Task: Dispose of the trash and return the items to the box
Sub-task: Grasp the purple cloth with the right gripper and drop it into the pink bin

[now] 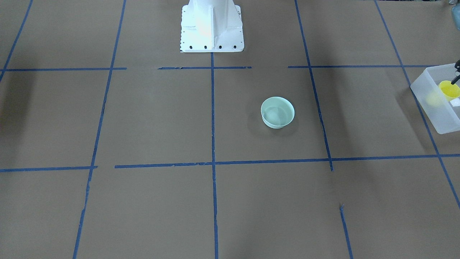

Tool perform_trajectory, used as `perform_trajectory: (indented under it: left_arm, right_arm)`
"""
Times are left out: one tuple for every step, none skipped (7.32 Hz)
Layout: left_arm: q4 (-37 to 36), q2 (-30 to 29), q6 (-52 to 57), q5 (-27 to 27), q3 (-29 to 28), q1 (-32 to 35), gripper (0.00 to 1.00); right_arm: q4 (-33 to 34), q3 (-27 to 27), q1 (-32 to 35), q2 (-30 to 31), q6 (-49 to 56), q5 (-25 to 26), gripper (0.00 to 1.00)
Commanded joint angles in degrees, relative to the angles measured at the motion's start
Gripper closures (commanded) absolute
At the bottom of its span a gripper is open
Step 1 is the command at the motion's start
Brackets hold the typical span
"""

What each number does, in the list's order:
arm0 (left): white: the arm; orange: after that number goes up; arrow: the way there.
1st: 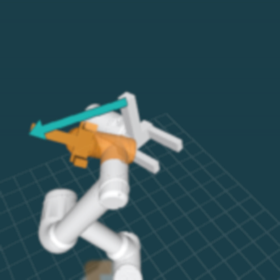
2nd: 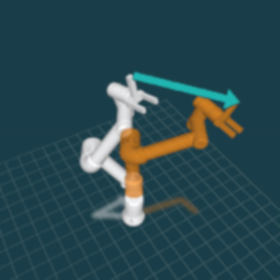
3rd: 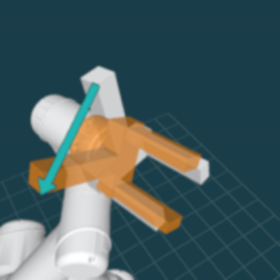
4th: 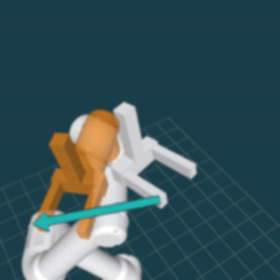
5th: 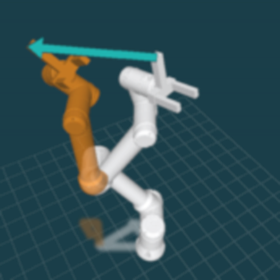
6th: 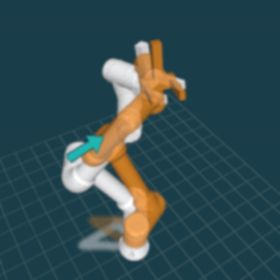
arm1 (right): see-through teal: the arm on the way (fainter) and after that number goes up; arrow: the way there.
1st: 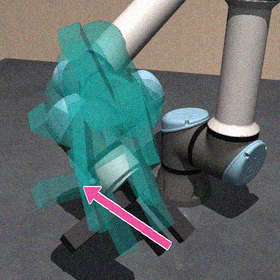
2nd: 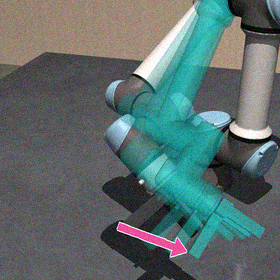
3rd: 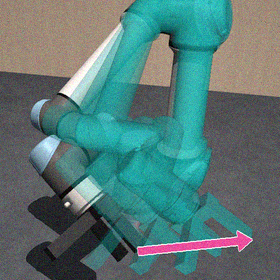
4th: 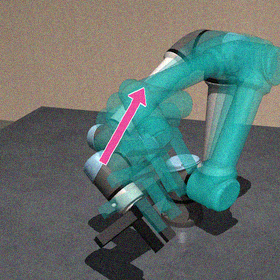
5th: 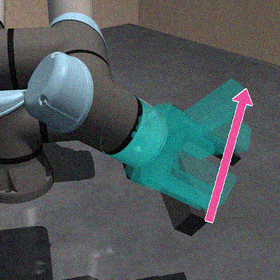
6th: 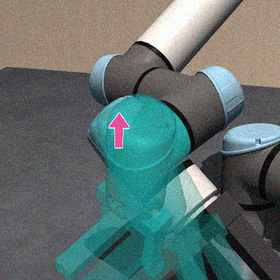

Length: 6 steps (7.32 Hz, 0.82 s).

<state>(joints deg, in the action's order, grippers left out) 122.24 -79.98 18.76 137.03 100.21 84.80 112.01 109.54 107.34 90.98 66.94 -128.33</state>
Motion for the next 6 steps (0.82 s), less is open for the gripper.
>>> perform_trajectory:
  left_arm:
    - [0.02,-0.17,-1.0,-0.1,0.51,-0.07,0.0]
    - [0.02,-0.87,-1.44,-0.27,0.34,-0.07,0.0]
    - [0.02,-0.96,-2.4,-0.27,0.42,-0.07,0.0]
    - [0.02,-0.96,-3.28,-0.36,0.69,-0.07,0.0]
    - [0.02,-1.49,-8.86,-0.45,2.08,-0.68,0.0]
    - [-0.24,-1.84,-14.74,-0.45,4.53,-2.08,0.0]
  right_arm:
    - [-7.01,-8.16,1.29,4.44,1.35,0.28,1.0]
    - [-12.12,-13.42,0.25,4.56,0.3,0.02,1.0]
    - [-14.86,-15.04,-2.55,4.56,-1.53,-0.42,0.49]
    - [-14.98,-14.88,-3.79,4.65,-8.86,-2.69,0.0]
    - [-15.15,-13.49,-6.16,4.65,-20.51,-8.37,0.0]
    - [-15.94,-8.95,-9.66,4.65,-30.8,-9.21,0.0]
